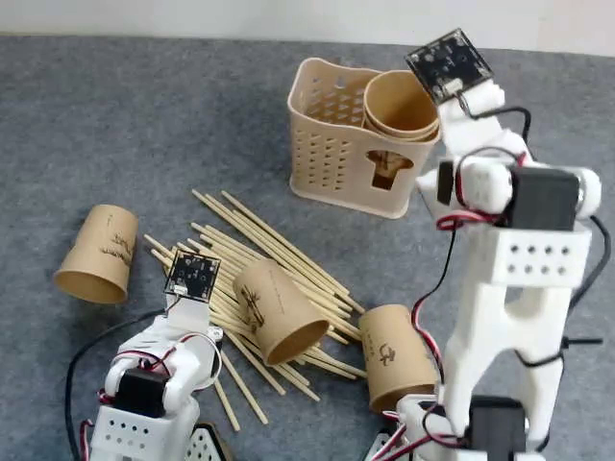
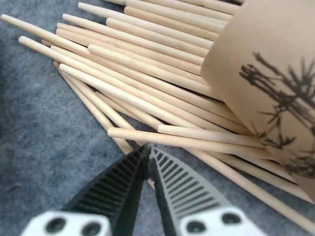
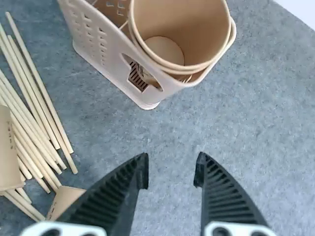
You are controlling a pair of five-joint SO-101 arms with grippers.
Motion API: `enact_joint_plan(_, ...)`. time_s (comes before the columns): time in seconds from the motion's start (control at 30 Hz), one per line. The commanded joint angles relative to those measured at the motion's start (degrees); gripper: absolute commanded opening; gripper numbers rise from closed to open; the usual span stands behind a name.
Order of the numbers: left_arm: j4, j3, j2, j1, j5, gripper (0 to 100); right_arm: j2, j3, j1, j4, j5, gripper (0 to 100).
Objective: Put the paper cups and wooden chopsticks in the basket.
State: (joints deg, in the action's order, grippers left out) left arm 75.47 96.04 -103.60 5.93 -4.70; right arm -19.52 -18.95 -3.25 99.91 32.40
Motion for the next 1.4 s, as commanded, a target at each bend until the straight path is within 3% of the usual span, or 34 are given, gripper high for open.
enact_joint_plan(0.0,0.26,1.1,-0.57,0.66,-0.35,1,-5.85,8.13,1.01,1.01,-0.44,16.3)
enact_joint_plan(0.23,0.26,1.1,-0.57,0.66,-0.35,1,-18.77,29.93,-0.66,0.92,-0.44,16.6)
enact_joint_plan(0.43,0.26,1.1,-0.57,0.66,-0.35,1,-28.09,41.27,-7.6,0.92,-0.7,16.6)
enact_joint_plan(0.73,0.26,1.1,-0.57,0.66,-0.35,1,-36.35,50.59,-30.2,0.66,-4.57,16.7)
enact_joint_plan(0.87,0.26,1.1,-0.57,0.66,-0.35,1,-38.55,57.71,-37.23,-4.26,-4.57,16.7)
enact_joint_plan(1.37,0.26,1.1,-0.57,0.66,-0.35,1,-39.96,71.87,-40.66,-24.31,-4.57,16.7)
